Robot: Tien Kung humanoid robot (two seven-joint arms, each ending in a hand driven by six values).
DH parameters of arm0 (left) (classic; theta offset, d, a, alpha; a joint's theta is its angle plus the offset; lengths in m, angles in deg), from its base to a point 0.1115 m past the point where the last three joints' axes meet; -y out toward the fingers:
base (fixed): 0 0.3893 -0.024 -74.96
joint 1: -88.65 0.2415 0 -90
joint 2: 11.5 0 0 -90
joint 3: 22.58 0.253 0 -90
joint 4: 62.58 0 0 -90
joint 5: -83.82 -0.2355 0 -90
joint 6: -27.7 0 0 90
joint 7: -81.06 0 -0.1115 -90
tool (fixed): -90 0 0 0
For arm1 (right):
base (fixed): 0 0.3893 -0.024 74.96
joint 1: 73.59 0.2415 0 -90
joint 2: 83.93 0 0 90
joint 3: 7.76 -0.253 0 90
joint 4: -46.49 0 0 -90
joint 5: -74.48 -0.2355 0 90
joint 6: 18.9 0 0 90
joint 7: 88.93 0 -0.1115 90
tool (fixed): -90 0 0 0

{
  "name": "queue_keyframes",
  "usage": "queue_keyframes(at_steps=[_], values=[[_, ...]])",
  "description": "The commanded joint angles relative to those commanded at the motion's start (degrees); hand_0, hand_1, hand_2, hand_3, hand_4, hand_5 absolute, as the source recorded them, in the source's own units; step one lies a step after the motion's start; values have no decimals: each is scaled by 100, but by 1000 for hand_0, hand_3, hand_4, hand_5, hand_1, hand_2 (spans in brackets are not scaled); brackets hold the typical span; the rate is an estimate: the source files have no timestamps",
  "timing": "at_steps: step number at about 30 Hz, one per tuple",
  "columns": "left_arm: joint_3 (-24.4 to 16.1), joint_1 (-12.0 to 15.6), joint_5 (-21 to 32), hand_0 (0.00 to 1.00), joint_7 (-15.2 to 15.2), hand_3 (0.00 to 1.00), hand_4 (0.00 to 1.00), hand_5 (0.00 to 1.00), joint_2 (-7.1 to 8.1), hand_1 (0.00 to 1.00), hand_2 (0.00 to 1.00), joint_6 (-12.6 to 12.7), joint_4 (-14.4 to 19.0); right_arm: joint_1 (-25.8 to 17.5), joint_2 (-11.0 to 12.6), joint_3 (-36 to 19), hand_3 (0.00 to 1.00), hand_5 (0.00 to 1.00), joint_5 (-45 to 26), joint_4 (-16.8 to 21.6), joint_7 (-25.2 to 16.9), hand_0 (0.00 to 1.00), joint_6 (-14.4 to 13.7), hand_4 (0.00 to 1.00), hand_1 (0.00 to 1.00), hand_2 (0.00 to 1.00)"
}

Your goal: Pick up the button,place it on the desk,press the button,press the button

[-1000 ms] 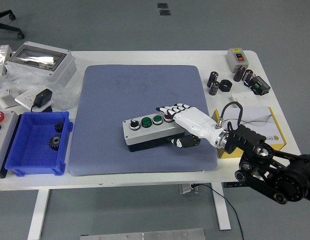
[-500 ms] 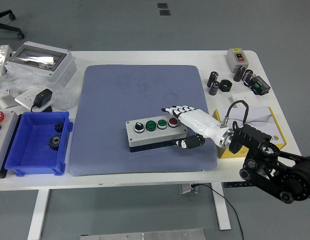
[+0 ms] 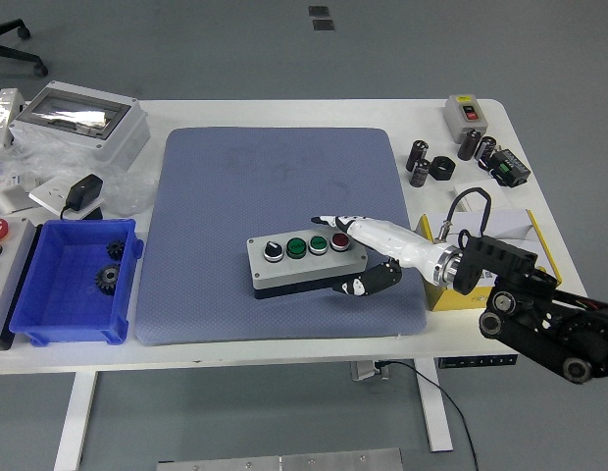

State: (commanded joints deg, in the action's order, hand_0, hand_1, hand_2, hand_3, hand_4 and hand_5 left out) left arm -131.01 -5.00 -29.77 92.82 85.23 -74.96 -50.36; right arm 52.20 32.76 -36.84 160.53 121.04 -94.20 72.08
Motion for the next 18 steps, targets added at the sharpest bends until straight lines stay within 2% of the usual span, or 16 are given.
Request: queue_keyframes(at_steps=[8, 14, 15, 18], values=[[-43, -25, -44, 653, -62, 577, 470, 2, -3, 566, 511, 17, 7, 159, -133, -36, 998, 50, -500, -328, 18, 998, 113, 830, 998, 998], [-34, -14, -2, 653, -51, 576, 455, 2, -9, 563, 508, 28, 16, 120, -46, -2, 998, 33, -623, -378, 53, 998, 171, 827, 998, 998], [-29, -10, 11, 654, -46, 575, 451, 2, -11, 562, 507, 31, 19, 105, -25, 11, 998, 61, -642, -371, 56, 998, 179, 853, 998, 998], [-30, -3, 20, 654, -40, 575, 451, 2, -15, 562, 507, 37, 23, 65, 35, 45, 998, 61, -685, -322, 60, 998, 194, 853, 998, 998]])
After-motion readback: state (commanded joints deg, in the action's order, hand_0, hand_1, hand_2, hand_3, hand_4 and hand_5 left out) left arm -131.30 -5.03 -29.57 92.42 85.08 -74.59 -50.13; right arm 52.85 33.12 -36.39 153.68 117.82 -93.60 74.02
